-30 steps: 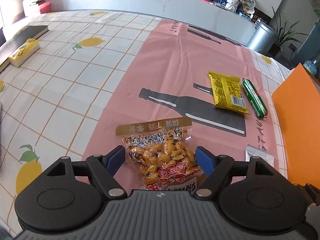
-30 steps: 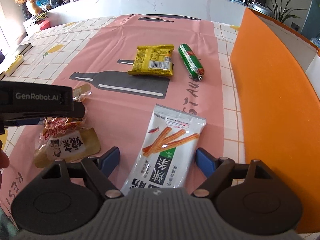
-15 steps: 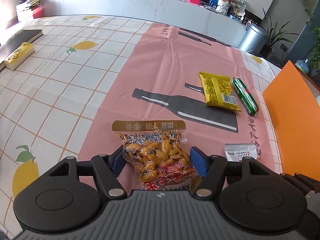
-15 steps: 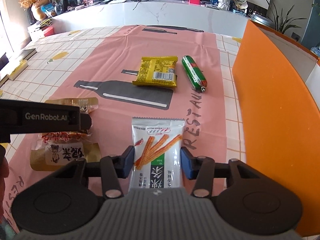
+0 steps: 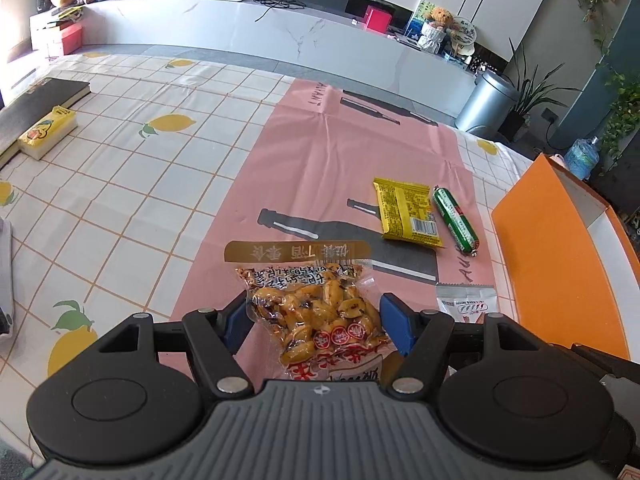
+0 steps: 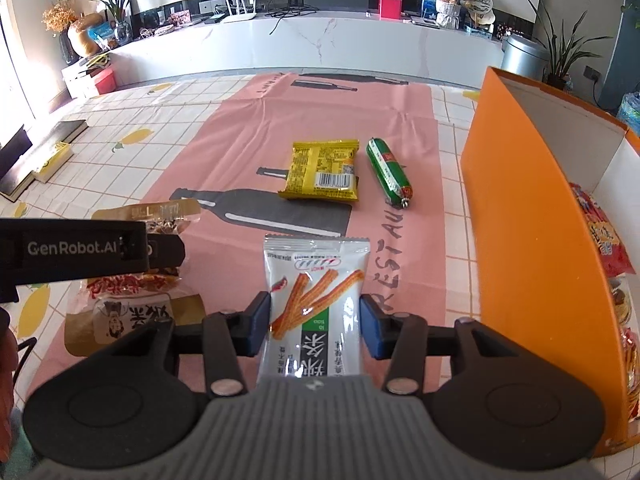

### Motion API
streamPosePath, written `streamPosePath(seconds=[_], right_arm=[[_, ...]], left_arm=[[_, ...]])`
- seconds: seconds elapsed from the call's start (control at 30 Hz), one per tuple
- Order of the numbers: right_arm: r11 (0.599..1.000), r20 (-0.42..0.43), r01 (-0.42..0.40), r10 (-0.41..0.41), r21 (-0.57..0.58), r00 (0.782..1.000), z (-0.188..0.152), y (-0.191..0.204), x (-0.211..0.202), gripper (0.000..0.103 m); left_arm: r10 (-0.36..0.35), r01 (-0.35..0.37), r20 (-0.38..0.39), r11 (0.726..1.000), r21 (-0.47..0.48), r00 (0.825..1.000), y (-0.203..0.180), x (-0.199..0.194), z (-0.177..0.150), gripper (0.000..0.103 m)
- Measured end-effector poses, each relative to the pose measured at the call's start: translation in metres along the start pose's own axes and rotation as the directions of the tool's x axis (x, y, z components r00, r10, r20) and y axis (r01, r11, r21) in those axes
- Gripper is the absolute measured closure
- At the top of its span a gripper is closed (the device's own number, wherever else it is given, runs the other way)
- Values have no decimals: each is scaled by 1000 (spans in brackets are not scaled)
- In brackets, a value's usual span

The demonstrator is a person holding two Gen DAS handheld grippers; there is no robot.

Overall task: Organize snacks
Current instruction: 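Carry the white breadstick pack into the orange box with right tool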

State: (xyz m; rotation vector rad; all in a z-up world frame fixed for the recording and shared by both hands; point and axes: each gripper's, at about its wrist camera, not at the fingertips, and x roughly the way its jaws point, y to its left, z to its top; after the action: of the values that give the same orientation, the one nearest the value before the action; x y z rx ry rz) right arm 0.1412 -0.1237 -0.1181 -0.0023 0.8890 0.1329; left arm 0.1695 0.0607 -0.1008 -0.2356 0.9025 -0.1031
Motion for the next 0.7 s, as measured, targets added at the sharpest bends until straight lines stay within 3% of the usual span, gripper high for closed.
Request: streamPosePath(seconds=[0.4,0.7], right_arm=[[1000,121,-16,17,-5,992,19,-13,-70,59],[1000,188,23,-26,16,982,32,-59,-118,59]], left_arm=[[-43,38,83,997,64,996,-30,-51,10,26],[-102,81,147,986,146,984,-76,-84,19,26]])
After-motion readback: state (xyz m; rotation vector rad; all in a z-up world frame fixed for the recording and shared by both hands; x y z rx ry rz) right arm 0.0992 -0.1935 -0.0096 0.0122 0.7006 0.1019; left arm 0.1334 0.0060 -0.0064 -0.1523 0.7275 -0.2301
